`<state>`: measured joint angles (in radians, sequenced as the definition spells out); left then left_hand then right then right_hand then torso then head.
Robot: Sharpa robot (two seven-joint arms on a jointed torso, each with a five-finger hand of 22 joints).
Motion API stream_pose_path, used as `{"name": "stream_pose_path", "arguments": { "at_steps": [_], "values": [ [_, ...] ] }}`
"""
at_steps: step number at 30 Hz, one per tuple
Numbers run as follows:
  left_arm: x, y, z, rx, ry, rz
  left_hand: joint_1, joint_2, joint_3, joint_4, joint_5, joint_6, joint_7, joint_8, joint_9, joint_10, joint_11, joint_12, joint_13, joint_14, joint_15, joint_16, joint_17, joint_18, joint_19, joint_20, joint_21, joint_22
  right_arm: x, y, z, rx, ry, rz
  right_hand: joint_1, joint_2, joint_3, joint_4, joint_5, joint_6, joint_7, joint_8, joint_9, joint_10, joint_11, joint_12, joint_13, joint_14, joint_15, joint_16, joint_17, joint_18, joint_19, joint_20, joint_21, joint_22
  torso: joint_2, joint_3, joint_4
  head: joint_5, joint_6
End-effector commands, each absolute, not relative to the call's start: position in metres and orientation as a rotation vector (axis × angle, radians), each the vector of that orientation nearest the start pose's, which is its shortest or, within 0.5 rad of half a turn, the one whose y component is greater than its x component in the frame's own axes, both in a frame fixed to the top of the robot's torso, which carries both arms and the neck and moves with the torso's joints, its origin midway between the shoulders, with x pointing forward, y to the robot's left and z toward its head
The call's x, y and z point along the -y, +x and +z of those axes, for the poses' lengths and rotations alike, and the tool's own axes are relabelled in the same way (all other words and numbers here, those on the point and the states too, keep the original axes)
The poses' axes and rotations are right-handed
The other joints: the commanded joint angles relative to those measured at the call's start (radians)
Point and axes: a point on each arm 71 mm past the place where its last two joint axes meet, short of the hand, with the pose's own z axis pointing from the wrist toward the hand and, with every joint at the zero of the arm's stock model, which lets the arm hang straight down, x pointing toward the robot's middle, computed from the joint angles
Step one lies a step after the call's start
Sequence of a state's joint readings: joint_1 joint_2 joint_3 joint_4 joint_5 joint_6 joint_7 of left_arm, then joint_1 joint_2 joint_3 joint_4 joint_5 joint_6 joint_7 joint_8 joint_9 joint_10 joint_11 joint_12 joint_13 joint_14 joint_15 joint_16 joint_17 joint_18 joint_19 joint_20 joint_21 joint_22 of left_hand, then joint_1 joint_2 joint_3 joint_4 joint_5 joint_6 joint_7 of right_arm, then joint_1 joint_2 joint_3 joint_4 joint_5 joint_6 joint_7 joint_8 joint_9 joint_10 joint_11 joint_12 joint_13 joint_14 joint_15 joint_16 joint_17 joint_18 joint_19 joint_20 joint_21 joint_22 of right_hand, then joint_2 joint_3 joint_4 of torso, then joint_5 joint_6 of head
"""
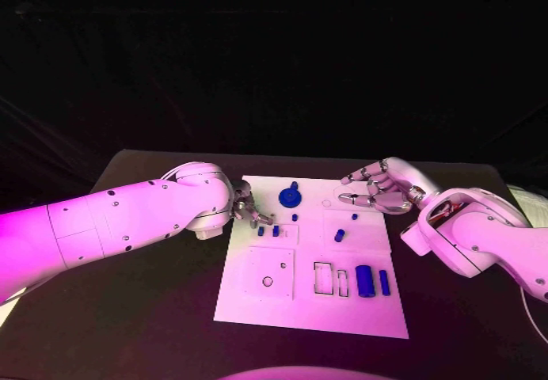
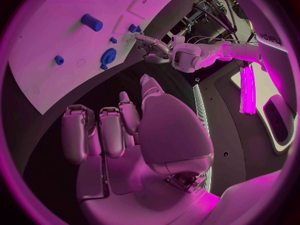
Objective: Assemble the parts on the task board
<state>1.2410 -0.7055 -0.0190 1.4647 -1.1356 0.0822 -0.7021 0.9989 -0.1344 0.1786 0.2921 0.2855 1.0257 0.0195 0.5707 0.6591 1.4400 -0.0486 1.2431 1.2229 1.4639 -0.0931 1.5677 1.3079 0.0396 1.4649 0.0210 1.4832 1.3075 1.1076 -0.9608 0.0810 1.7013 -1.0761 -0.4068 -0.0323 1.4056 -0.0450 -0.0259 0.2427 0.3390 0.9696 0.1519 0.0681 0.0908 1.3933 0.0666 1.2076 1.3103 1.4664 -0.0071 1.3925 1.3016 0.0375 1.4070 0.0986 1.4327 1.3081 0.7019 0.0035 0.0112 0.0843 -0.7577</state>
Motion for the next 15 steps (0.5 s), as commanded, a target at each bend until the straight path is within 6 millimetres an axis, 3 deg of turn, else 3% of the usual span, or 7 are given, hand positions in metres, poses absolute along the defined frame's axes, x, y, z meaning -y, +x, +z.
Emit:
{"name": "stream_pose_path", "arguments": {
  "at_steps": [1,4,8,10,12,13,15],
  "values": [
    [-0.179,0.499,-0.199,-2.190,-0.336,-0.307,-0.009,0.002,-0.014,0.000,0.000,-0.002,-0.006,0.002,0.001,0.001,-0.003,-0.001,-0.003,0.107,-0.007,0.003,0.263,-0.013,0.051,-0.008,-0.001,0.189,0.210,0.453,-0.165,-1.626,0.246,0.959,0.002,0.006,-0.008,0.001,0.004,0.002,-0.003,0.001,0.001,0.004,-0.007,-0.003,0.003,0.048,-0.007,-0.003,0.000,0.019,-0.002,-0.002,-0.003,0.039,0.000,0.0014,0.0006,0.000,0.001],
    [-0.182,0.501,-0.197,-2.142,-0.405,-0.378,0.000,0.013,-0.034,-0.001,0.002,-0.031,0.004,-0.013,-0.002,-0.038,0.005,-0.069,-0.068,0.107,-0.003,0.003,0.263,0.004,0.015,-0.005,-0.059,0.143,0.210,0.453,-0.165,-1.627,0.247,0.958,0.002,0.006,-0.008,0.001,0.004,0.002,-0.003,0.001,0.001,0.004,-0.007,-0.003,0.003,0.048,-0.007,-0.003,0.000,0.019,-0.002,-0.002,-0.003,0.039,0.000,0.0013,0.0011,-0.002,0.001],
    [-0.184,0.504,-0.192,-2.063,-0.484,-0.481,0.032,0.013,-0.087,0.000,0.005,-0.093,0.031,-0.036,-0.010,-0.142,0.027,-0.232,-0.224,0.092,0.013,-0.029,0.215,0.034,-0.058,0.007,-0.181,0.049,0.211,0.453,-0.165,-1.627,0.248,0.956,0.002,0.006,-0.008,0.001,0.004,0.002,-0.003,0.001,0.001,0.004,-0.007,-0.003,0.003,0.048,-0.007,-0.003,0.000,0.019,-0.002,-0.002,-0.003,0.039,0.000,0.0017,0.0018,-0.003,0.001],
    [-0.182,0.504,-0.190,-2.032,-0.493,-0.537,0.069,0.012,-0.126,0.001,0.006,-0.129,0.047,-0.036,-0.015,-0.231,0.043,-0.353,-0.342,0.060,0.028,-0.094,0.126,0.059,-0.119,0.019,-0.289,-0.031,0.211,0.453,-0.165,-1.627,0.249,0.955,0.002,0.006,-0.008,0.001,0.004,0.002,-0.003,0.001,0.001,0.004,-0.007,-0.003,0.003,0.048,-0.007,-0.003,0.000,0.019,-0.002,-0.002,-0.003,0.039,0.000,0.0017,0.0000,-0.003,0.003],
    [-0.177,0.505,-0.188,-2.013,-0.468,-0.597,0.099,0.016,-0.142,-0.001,0.006,-0.151,0.055,-0.033,-0.018,-0.281,0.051,-0.414,-0.407,0.042,0.033,-0.134,0.076,0.071,-0.149,0.027,-0.350,-0.075,0.211,0.453,-0.166,-1.628,0.250,0.954,0.002,0.006,-0.008,0.001,0.004,0.002,-0.003,0.001,0.001,0.004,-0.007,-0.003,0.003,0.048,-0.007,-0.003,0.000,0.019,-0.002,-0.002,-0.003,0.039,0.000,0.0018,-0.0003,-0.003,0.003],
    [-0.173,0.505,-0.187,-2.003,-0.445,-0.634,0.138,0.024,-0.139,-0.009,0.005,-0.177,0.066,-0.038,-0.024,-0.326,0.061,-0.449,-0.436,0.010,0.041,-0.192,0.005,0.087,-0.196,0.033,-0.432,-0.135,0.211,0.453,-0.166,-1.628,0.250,0.954,0.002,0.006,-0.008,0.001,0.004,0.002,-0.003,0.001,0.001,0.004,-0.007,-0.003,0.003,0.048,-0.007,-0.003,0.000,0.019,-0.002,-0.002,-0.003,0.039,0.000,0.0016,-0.0008,-0.003,0.004],
    [-0.164,0.504,-0.185,-1.981,-0.378,-0.706,0.268,0.039,-0.103,-0.043,0.007,-0.238,0.103,-0.067,-0.052,-0.435,0.091,-0.529,-0.486,-0.103,0.066,-0.377,-0.198,0.124,-0.341,0.054,-0.677,-0.310,0.211,0.453,-0.166,-1.628,0.251,0.954,0.003,0.006,-0.008,0.001,0.004,0.001,-0.003,0.001,0.001,0.004,-0.007,-0.003,0.003,0.048,-0.007,-0.003,0.000,0.019,-0.002,-0.002,-0.003,0.039,0.001,0.0009,-0.0012,-0.008,0.007]
  ]
}}
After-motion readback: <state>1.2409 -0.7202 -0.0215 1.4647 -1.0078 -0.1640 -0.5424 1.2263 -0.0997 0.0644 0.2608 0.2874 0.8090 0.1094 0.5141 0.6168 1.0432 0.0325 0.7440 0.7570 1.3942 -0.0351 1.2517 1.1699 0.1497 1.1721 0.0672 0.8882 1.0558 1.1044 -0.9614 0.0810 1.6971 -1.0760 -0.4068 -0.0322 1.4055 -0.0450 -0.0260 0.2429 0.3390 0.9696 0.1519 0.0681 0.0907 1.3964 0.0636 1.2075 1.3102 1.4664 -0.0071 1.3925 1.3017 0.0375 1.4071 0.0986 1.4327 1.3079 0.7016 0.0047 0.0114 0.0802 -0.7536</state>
